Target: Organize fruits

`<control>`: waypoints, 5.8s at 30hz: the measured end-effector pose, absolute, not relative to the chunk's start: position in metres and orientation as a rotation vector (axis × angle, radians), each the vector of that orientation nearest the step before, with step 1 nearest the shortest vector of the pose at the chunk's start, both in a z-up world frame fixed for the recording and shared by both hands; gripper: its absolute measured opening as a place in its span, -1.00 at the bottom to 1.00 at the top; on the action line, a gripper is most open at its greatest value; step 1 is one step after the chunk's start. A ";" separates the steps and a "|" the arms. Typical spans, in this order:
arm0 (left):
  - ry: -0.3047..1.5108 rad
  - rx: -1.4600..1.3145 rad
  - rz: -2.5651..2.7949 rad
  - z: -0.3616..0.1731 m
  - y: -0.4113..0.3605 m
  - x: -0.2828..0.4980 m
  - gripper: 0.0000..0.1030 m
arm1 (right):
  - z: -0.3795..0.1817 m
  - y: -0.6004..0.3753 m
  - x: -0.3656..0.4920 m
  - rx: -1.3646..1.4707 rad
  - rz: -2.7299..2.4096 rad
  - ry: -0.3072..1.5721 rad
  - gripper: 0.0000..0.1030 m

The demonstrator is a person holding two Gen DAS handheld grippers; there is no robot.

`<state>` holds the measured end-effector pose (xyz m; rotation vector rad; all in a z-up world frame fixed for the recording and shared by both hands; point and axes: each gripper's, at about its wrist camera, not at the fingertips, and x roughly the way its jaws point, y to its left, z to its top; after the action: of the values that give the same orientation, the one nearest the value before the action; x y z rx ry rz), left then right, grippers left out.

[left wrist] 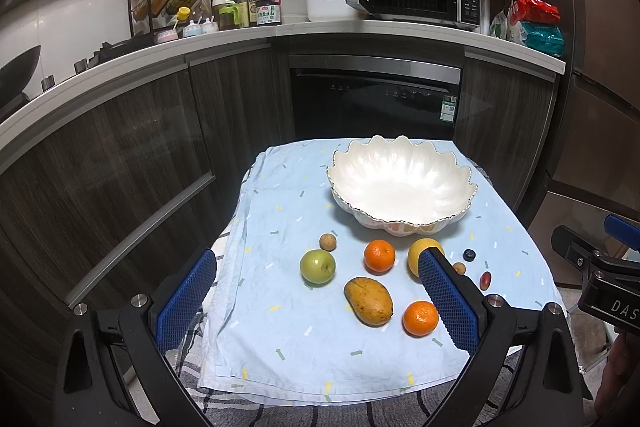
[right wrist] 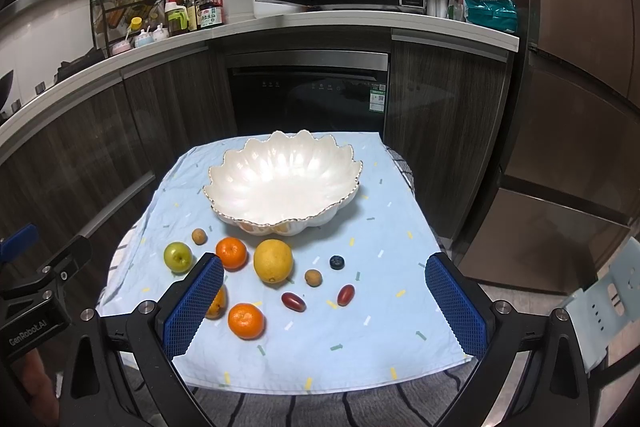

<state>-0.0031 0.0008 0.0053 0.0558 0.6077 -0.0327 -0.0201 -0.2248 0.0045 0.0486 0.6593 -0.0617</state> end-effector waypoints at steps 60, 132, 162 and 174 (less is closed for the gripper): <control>0.605 0.070 -0.033 0.014 0.003 -0.004 1.00 | -0.002 -0.222 -0.019 0.052 -0.060 0.672 0.99; 0.909 0.165 -0.162 -0.103 -0.049 0.105 0.68 | -0.094 -0.242 0.073 0.037 -0.083 0.874 0.61; 1.094 0.123 -0.169 -0.159 -0.054 0.128 0.30 | -0.151 -0.255 0.100 0.103 -0.085 1.042 0.07; 1.128 0.099 -0.190 -0.169 -0.055 0.129 0.19 | -0.165 -0.255 0.101 0.126 -0.069 1.090 -0.32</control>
<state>0.1289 -0.0546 -0.1688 0.0986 1.1280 -0.1903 0.1015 -0.2554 -0.1648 0.1260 1.0898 -0.0691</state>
